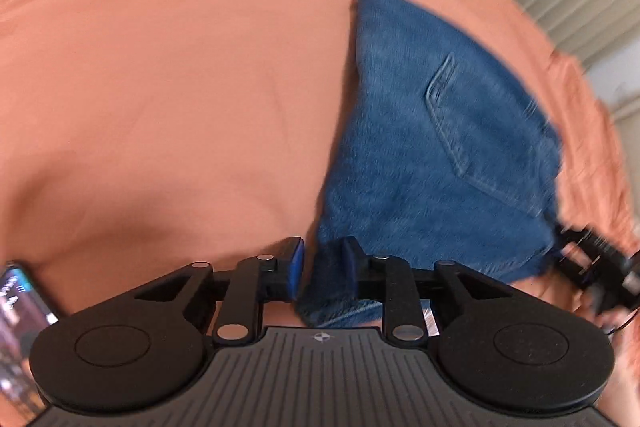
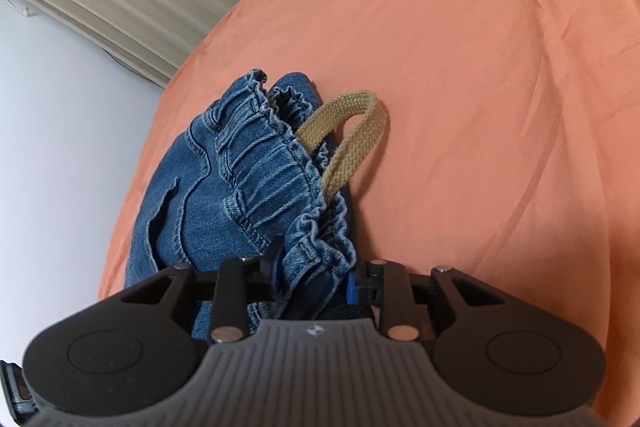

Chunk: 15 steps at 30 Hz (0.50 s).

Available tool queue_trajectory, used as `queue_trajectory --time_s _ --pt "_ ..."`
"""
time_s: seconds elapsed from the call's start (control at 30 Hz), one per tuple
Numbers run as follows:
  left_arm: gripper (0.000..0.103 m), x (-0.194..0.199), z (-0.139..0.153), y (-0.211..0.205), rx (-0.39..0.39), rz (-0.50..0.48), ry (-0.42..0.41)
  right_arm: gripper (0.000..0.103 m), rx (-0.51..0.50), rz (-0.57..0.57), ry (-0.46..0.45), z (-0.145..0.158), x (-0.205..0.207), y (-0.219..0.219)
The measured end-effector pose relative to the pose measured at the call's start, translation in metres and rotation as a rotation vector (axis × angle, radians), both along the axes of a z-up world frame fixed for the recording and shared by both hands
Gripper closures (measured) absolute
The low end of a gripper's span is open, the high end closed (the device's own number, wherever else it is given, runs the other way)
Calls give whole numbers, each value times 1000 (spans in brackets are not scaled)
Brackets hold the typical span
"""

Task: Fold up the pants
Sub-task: 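Lay the folded jeans flat and open both grippers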

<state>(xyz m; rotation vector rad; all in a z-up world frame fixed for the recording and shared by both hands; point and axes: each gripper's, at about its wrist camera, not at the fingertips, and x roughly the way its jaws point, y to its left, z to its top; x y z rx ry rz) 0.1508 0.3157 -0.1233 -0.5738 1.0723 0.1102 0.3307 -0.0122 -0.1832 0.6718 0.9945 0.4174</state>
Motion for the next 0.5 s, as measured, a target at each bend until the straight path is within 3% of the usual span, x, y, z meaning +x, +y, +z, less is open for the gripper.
queue_trajectory --time_s 0.13,0.2,0.33,0.5 --pt "74 4 18 -13 106 10 61 72 -72 9 19 12 4 9" --pt "75 0 30 -27 182 -16 47 64 -116 14 6 25 2 12" --pt "75 -23 58 -60 289 -71 -77 63 -206 37 -109 60 -19 15" --pt "75 -48 97 -106 402 -67 -235 64 -347 109 -312 104 -66 22"
